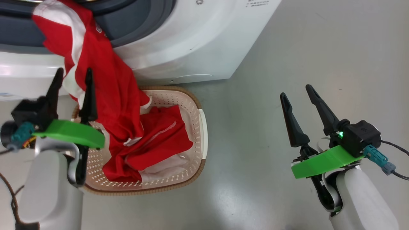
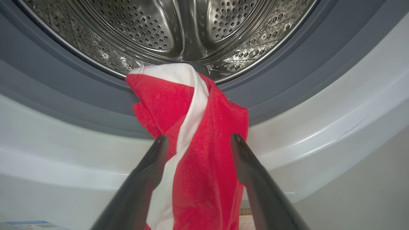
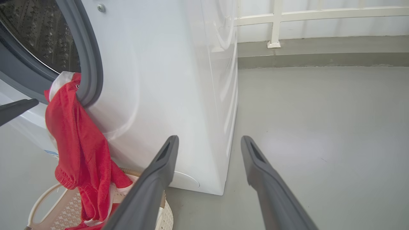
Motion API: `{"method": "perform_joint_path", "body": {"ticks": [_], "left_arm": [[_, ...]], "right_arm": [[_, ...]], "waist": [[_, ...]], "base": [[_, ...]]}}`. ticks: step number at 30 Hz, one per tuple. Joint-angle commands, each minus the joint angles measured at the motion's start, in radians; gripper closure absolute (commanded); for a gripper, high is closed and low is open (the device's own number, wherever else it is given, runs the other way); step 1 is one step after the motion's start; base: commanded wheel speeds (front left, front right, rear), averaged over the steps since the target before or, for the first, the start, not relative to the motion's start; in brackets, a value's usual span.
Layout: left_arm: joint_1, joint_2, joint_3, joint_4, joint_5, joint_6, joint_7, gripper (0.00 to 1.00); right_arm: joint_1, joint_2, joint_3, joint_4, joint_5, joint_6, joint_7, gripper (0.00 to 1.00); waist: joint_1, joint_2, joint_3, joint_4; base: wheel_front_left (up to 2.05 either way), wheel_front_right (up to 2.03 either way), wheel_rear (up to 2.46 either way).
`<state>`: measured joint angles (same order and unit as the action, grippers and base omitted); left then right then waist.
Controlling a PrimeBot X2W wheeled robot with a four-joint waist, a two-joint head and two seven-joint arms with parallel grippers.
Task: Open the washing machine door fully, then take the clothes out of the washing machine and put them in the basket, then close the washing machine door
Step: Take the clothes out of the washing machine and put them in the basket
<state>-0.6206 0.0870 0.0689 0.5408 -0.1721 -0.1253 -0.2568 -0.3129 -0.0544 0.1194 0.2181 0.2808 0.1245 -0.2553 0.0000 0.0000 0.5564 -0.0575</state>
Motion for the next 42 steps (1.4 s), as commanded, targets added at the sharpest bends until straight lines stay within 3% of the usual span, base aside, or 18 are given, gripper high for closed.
{"method": "perform_joint_path", "body": {"ticks": [1,17,18,19,20,23,31,42], "left_arm": [[-0.022,0.044,0.029,0.010,0.018,-0.005,-0.005,0.00],[-0.203,0.083,0.002,0.246,0.050,-0.005,-0.005,0.00],[-0.210,0.082,-0.001,0.253,0.046,-0.005,-0.005,0.21],[-0.210,0.082,-0.001,0.253,0.046,-0.005,-0.005,0.21],[-0.215,0.082,-0.006,0.258,0.042,-0.005,-0.005,0.51],[-0.222,0.086,-0.029,0.264,0.031,-0.005,-0.005,1.00],[-0.170,0.092,-0.067,0.230,0.021,-0.005,-0.005,1.00],[0.021,0.044,-0.148,0.192,0.009,-0.005,-0.005,1.00]], "right_arm": [[-0.004,0.004,0.031,-0.027,0.007,0.006,-0.006,0.00],[-0.018,0.004,0.036,-0.035,0.012,0.006,-0.006,0.00],[-0.019,0.004,0.036,-0.035,0.012,0.006,-0.006,0.00],[-0.019,0.004,0.036,-0.035,0.012,0.006,-0.006,0.00],[-0.019,0.004,0.037,-0.035,0.011,0.006,-0.006,0.00],[-0.018,0.004,0.037,-0.035,0.010,0.006,-0.006,0.00],[-0.013,0.004,0.035,-0.036,0.009,0.006,-0.006,0.00],[-0.010,0.004,0.040,-0.031,0.013,0.006,-0.006,0.00]], "waist": [[0.0000,0.0000,0.007,-0.009],[0.0000,0.0000,0.032,-0.034],[0.0000,0.0000,0.032,-0.034],[0.0000,0.0000,0.032,-0.034],[0.0000,0.0000,0.032,-0.035],[0.0000,0.0000,0.031,-0.036],[0.0000,0.0000,0.023,-0.035],[0.0000,0.0000,0.016,-0.029]], "base": [[0.00,0.00,0.00],[0.00,0.00,0.00],[0.00,0.00,0.00],[0.00,0.00,0.00],[0.00,0.00,0.00],[0.00,0.00,0.00],[0.00,0.00,0.00],[0.00,0.00,0.00]]}}
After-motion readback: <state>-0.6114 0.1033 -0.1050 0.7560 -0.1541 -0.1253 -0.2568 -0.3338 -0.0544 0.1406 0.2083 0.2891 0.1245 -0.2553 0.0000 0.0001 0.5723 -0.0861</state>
